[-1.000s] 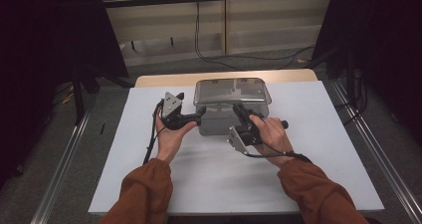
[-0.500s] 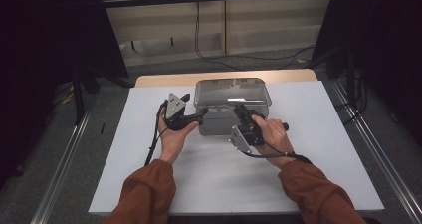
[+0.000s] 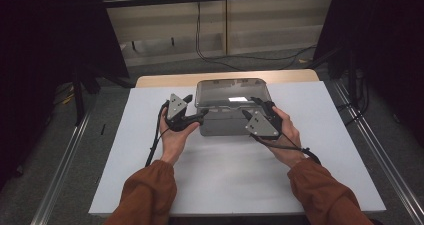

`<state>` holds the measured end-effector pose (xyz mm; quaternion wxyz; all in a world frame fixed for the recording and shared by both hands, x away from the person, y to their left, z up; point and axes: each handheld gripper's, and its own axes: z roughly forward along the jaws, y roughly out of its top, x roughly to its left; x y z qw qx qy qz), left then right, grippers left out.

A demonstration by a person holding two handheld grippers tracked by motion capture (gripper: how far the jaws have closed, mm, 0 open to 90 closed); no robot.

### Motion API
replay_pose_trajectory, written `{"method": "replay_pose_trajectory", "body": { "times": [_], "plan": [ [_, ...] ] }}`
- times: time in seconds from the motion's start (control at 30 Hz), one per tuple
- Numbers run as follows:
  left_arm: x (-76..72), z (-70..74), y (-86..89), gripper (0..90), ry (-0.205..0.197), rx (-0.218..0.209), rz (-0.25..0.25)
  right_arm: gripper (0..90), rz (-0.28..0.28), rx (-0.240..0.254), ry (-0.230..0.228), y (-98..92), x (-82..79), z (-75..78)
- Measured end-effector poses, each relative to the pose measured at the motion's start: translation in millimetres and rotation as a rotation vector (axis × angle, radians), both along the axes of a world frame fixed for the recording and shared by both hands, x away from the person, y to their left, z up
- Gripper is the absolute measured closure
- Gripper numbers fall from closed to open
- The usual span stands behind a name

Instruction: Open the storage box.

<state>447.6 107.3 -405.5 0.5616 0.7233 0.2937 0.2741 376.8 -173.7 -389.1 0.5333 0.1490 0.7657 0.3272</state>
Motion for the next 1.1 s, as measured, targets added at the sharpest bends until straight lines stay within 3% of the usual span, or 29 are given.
{"method": "replay_pose_trajectory", "body": {
  "times": [0.1, 0.13, 0.2, 0.23, 0.27, 0.37, 0.4, 0.47, 0.57, 0.67, 0.73, 0.83, 1.1],
  "plan": [
    [0.4, -0.3, 0.1, 28.0, 0.002, 0.004, 0.002, 39.3, -0.01, 0.071, 0.042, -8.1, 3.3, 0.8],
    [0.4, -0.3, 0.1, 28.0, 0.002, 0.004, 0.002, 39.3, -0.01, 0.071, 0.042, -8.1, 3.3, 0.8],
    [0.4, 0.2, 0.2, 27.9, 0.0, 0.003, 0.002, 35.8, -0.018, 0.151, 0.1, -16.0, 7.7, 2.2],
    [0.4, 0.2, 0.2, 28.0, 0.0, 0.003, 0.002, 35.8, -0.018, 0.151, 0.1, -16.0, 7.7, 2.2],
    [0.3, 0.4, -0.3, 28.0, 0.001, -0.002, 0.001, 34.9, -0.015, 0.204, 0.144, -20.3, 10.6, 2.2],
    [0.5, 0.8, -0.1, 28.7, -0.003, -0.003, 0.001, 33.5, -0.017, 0.262, 0.182, -25.6, 13.9, 1.7],
    [0.4, 1.0, 0.0, 28.7, -0.003, -0.002, 0.002, 33.5, -0.017, 0.262, 0.182, -25.6, 13.9, 1.7],
    [0.4, 1.4, 0.4, 28.8, -0.007, -0.004, 0.003, 32.7, -0.019, 0.322, 0.206, -31.8, 17.5, 2.8],
    [0.5, 2.0, 0.8, 28.9, -0.008, -0.005, 0.003, 32.0, -0.02, 0.346, 0.225, -36.2, 19.9, 3.5],
    [1.0, 2.6, 1.0, 28.7, -0.013, 0.003, 0.013, 29.5, -0.006, 0.413, 0.263, -44.1, 24.2, 2.0],
    [1.9, 2.2, 0.6, 28.9, -0.01, -0.017, 0.015, 27.5, 0.001, 0.455, 0.271, -47.3, 26.2, 1.5],
    [2.2, 3.7, 1.1, 29.1, -0.017, -0.012, 0.015, 26.7, 0.001, 0.483, 0.28, -50.0, 27.6, 1.2],
    [4.1, 4.2, 0.4, 29.5, -0.019, -0.001, 0.014, 19.5, 0.004, 0.501, 0.281, -50.3, 33.9, -2.6]
  ]
}}
